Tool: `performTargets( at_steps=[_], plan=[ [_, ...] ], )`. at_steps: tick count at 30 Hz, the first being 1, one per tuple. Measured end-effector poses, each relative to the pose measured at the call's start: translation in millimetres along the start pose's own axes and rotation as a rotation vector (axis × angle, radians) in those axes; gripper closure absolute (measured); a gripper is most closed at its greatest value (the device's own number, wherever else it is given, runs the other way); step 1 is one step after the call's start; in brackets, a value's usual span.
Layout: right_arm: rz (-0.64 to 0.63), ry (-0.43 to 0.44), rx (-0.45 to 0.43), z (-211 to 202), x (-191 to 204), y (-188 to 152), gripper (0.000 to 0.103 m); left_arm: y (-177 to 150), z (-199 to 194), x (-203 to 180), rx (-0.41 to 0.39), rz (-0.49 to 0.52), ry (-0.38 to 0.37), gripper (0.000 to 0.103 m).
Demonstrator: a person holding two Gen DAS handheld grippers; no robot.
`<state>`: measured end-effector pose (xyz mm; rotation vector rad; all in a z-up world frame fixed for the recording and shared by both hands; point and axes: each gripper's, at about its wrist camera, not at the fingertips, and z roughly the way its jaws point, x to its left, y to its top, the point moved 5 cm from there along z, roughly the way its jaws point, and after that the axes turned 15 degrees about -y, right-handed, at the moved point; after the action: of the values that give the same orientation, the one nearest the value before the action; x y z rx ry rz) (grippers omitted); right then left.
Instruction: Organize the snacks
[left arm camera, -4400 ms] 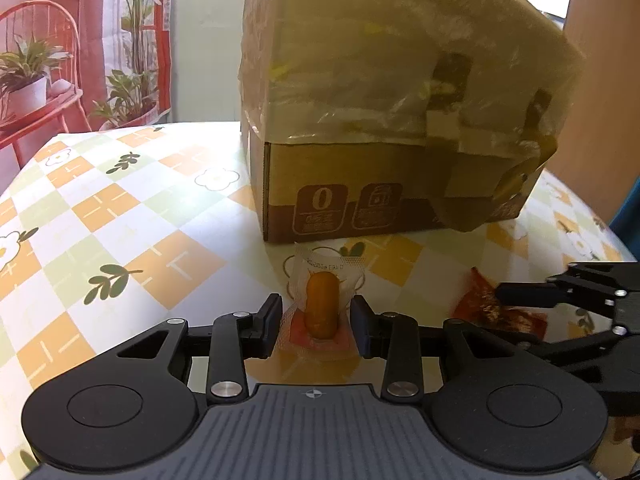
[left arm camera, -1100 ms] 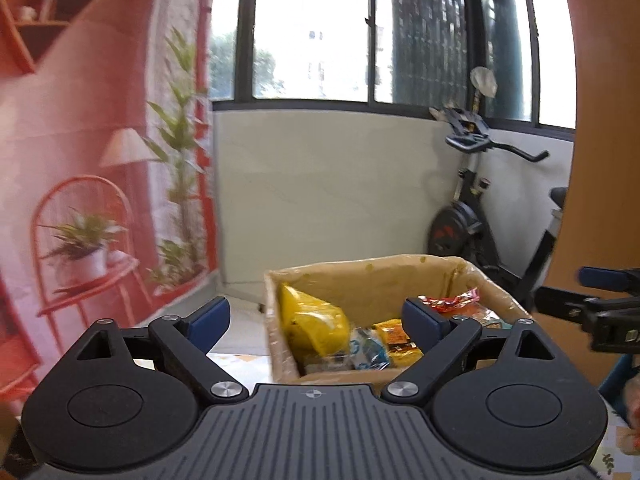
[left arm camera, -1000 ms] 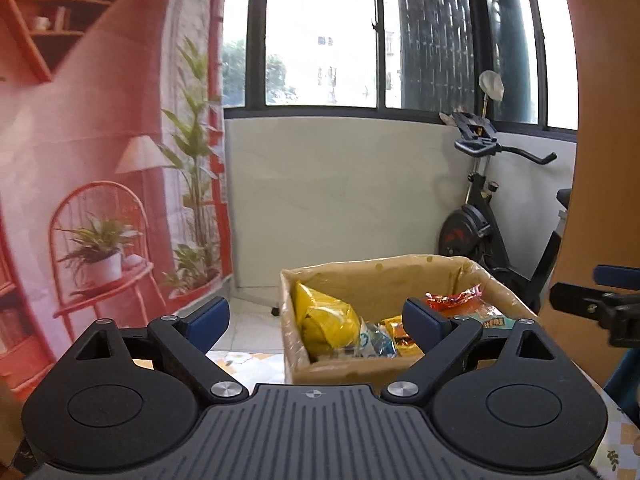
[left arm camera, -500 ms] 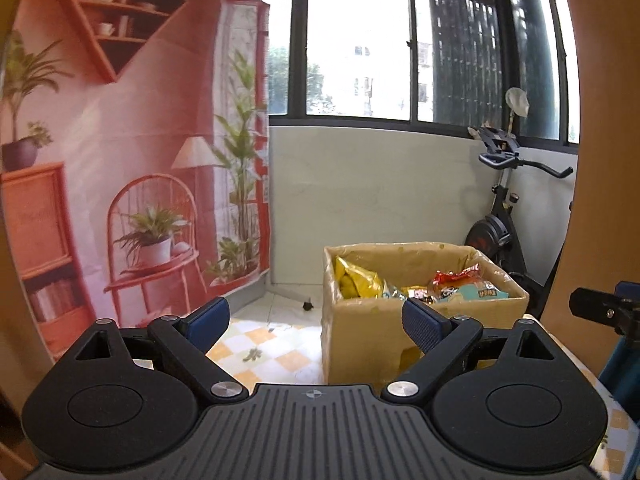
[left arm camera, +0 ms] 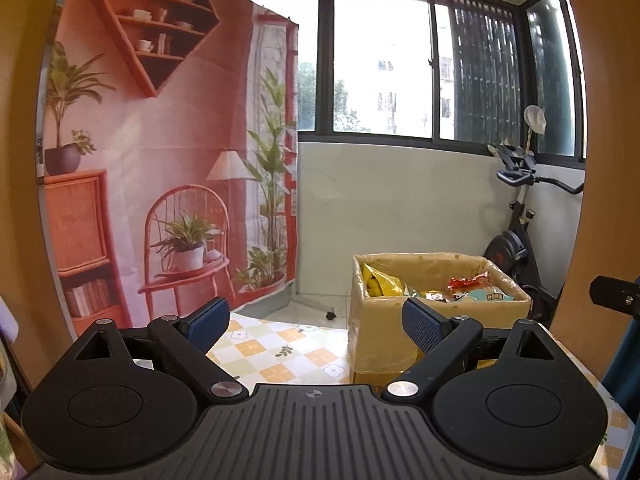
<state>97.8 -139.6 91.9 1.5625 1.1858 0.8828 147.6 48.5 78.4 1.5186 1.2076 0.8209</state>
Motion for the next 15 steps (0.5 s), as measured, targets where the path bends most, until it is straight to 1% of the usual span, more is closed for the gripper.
performTargets(
  at_steps=[7,15],
  plan=[
    [-0.010,-0.004,-0.017,-10,6,6,0.000,3,-16,7,-0.025,-0.014,0.015,0.008],
    [-0.021,0.003,-0.013,-9,9,6,0.000,3,-19,7,-0.027,-0.026,0.016,0.008]
  ],
)
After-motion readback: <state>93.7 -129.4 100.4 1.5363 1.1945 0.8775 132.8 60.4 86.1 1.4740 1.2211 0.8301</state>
